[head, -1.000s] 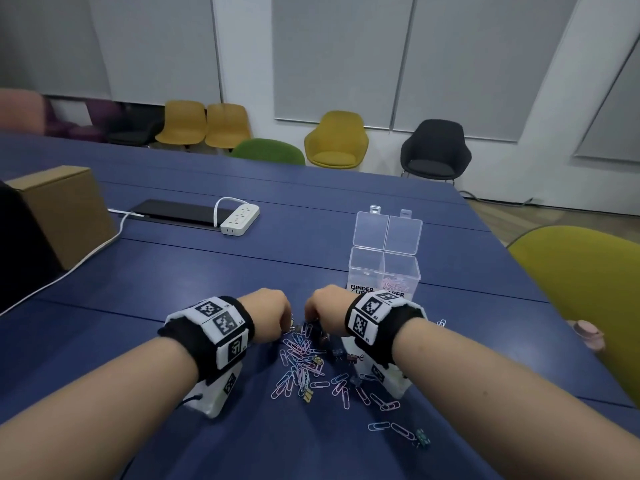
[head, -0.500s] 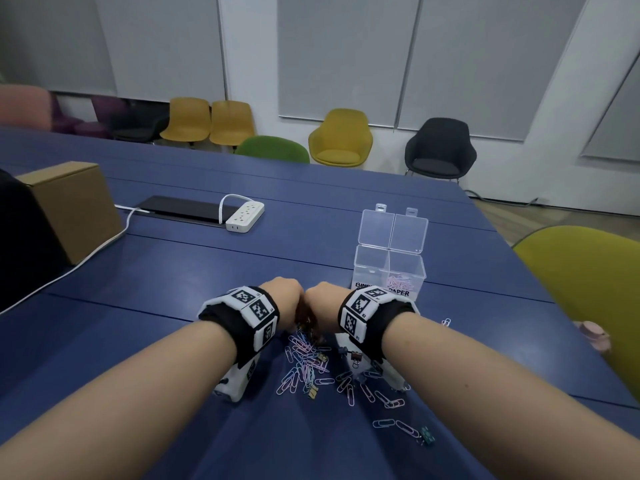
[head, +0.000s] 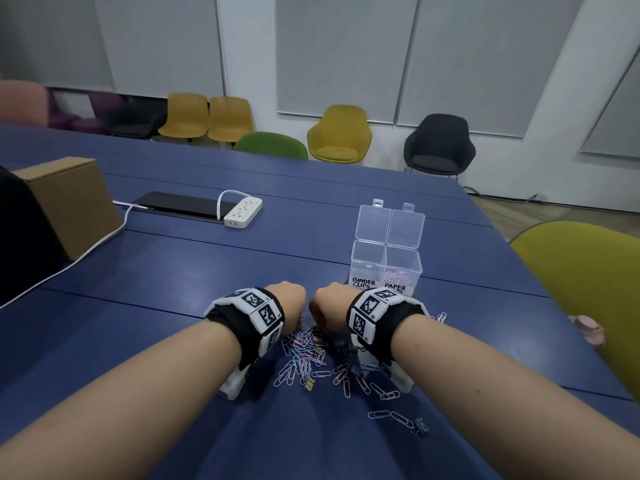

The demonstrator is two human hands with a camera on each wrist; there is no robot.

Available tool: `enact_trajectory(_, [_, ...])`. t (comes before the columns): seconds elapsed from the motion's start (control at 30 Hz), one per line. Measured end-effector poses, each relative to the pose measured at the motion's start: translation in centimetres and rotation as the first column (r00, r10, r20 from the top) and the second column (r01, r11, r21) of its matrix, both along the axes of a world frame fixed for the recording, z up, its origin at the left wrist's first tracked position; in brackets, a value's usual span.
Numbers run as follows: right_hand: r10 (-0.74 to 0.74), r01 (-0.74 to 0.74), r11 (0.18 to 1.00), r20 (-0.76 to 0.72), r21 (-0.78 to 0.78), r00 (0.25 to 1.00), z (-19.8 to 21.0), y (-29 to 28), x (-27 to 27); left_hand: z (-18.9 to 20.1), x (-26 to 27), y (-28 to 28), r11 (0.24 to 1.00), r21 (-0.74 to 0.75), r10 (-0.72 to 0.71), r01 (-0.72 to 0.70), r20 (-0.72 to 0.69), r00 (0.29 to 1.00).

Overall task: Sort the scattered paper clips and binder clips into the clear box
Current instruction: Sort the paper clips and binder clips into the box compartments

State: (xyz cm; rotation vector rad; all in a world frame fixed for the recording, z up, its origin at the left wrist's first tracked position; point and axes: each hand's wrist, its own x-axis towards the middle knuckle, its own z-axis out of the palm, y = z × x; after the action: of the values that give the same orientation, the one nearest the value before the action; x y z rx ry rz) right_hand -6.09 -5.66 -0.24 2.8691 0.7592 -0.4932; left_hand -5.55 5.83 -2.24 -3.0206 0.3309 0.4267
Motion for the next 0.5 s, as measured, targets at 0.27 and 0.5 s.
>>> enact_trajectory(0.27, [0.032, -0.032, 0.999, -0.032, -0.004, 0.999, 0.3, -1.2, -0.2, -0.5, -1.0, 0.1, 0.997, -0.075, 0.028, -0.031, -0.047, 0.999])
enact_trajectory(0.5, [0.01, -0.01, 1.0, 0.008, 0.025, 1.0, 0.0, -1.5, -0.6, 0.4, -1.2, 1.9, 0.95, -0.294, 0.099, -0.105, -0.037, 0.994])
